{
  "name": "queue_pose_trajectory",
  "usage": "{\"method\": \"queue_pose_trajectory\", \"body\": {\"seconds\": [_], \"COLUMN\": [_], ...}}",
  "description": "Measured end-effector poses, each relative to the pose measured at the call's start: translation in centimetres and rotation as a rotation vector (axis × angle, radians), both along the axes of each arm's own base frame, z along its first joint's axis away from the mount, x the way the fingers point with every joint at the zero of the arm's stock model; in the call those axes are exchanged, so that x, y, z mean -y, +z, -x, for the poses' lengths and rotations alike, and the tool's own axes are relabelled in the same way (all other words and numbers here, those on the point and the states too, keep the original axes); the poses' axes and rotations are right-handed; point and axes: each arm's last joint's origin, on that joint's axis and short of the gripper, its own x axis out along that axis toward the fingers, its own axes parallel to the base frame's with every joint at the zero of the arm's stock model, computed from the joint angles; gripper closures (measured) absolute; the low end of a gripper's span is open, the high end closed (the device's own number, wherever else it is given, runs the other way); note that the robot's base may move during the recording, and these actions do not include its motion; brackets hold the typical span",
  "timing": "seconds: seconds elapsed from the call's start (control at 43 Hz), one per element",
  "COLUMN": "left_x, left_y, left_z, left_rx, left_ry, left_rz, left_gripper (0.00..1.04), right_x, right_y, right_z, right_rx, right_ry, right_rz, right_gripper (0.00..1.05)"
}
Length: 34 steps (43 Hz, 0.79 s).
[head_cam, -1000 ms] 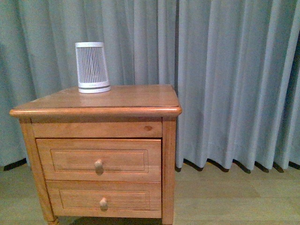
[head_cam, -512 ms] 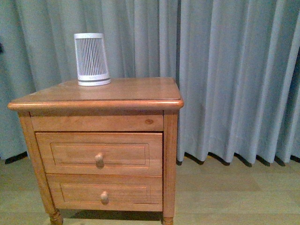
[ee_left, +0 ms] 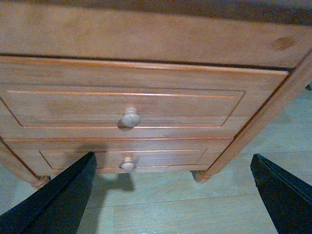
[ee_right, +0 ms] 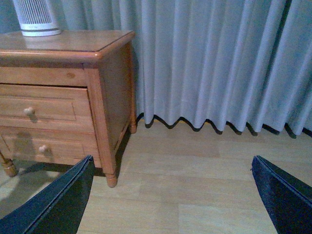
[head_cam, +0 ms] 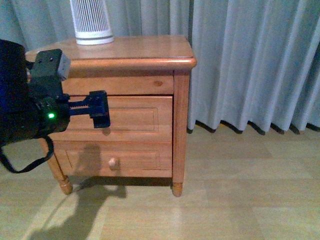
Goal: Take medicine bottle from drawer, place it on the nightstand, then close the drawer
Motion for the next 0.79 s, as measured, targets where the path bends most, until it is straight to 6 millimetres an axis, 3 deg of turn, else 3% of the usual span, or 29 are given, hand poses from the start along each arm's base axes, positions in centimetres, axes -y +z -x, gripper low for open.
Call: {"method": "queue_pose_trajectory", "body": {"seconds": [0.093,0.442,0.791], "left_x": [0.4,0.9,0.8], "left_y": [-2.7,-7.9,-9.6], "left_z": [-2.7,-9.6,-11.4], "left_rx": [-0.012,0.000,0.014], "left_ry": [0.027,0.085,0.098], "left_rz": [-0.003,0.008,0.007], "left_gripper": [0.07,0.07,0.07], "right_x": [0.0,0.0,0.0], "right_y": [0.0,0.0,0.0], "right_z": [0.0,0.0,0.0], "right_rx": [0.000,0.000,0.000], "right_ry": [0.000,0.000,0.000], "right_rz": [0.000,0.000,0.000], "right_gripper": [0.07,0.07,0.07]}}
